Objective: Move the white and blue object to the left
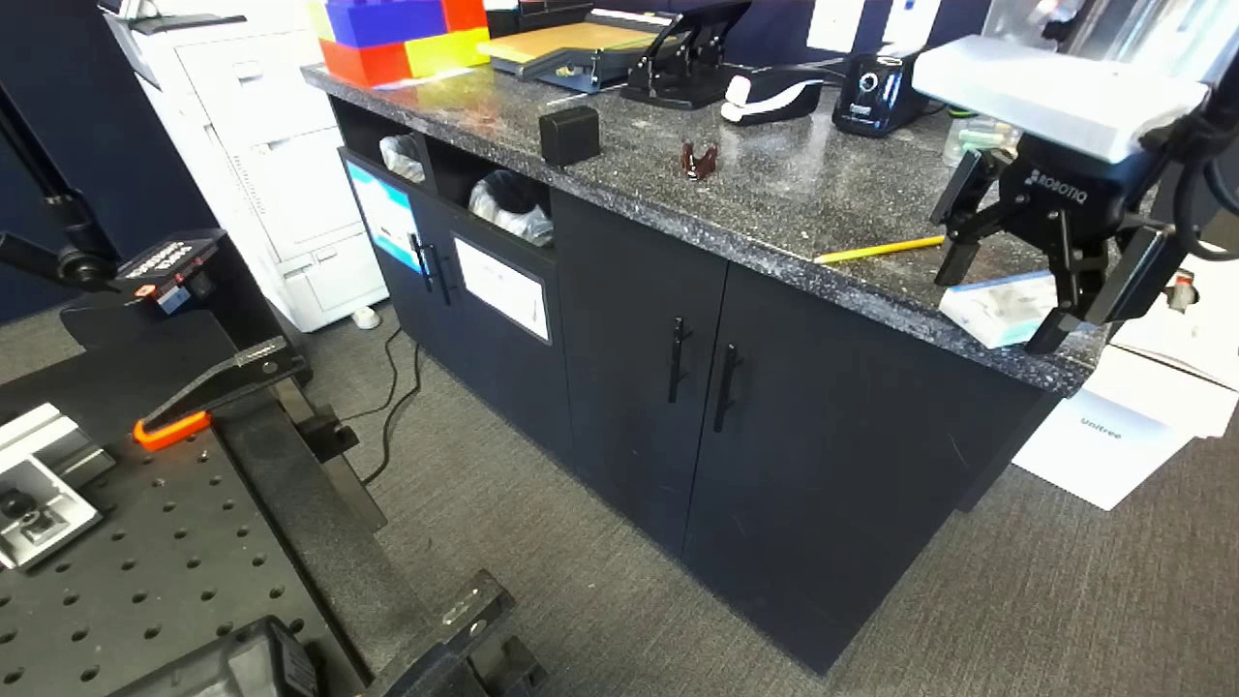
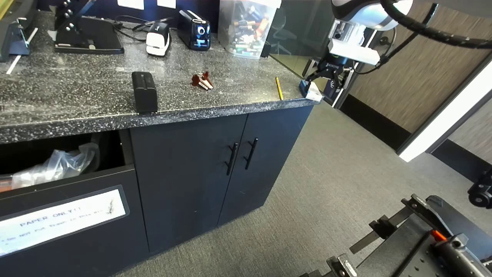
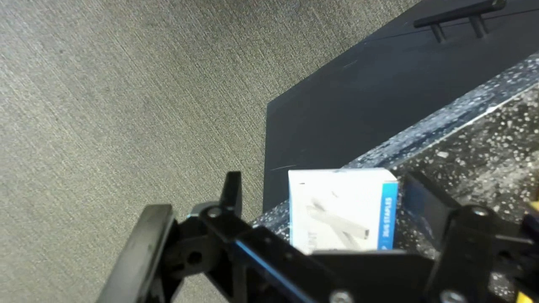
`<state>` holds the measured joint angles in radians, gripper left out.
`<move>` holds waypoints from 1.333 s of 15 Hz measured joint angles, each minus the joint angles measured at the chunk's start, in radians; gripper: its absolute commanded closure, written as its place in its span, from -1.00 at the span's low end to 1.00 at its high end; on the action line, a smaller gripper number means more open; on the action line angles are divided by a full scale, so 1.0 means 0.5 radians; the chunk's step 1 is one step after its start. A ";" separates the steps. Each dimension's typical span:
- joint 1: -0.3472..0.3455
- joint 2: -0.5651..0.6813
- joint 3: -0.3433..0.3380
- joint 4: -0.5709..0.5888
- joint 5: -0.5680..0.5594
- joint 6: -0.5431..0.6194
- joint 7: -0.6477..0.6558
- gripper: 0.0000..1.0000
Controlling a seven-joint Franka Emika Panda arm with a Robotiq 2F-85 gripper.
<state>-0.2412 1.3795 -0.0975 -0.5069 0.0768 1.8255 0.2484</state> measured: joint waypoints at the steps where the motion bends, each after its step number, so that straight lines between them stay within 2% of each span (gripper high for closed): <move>1: 0.000 0.023 -0.001 0.036 -0.014 0.001 0.000 -0.37; 5: 0.001 0.099 0.000 0.103 -0.042 0.035 0.000 0.24; 10: 0.021 0.095 -0.001 0.109 -0.086 0.057 -0.014 0.32; 13: 0.083 0.067 0.001 0.113 -0.108 0.064 -0.068 0.32; 16: 0.221 -0.020 0.039 0.122 -0.108 0.046 -0.177 0.32; 20: 0.470 -0.103 0.097 0.123 -0.108 0.036 -0.231 0.32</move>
<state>-0.0061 1.3280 -0.0492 -0.4455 0.0230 1.8438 0.1332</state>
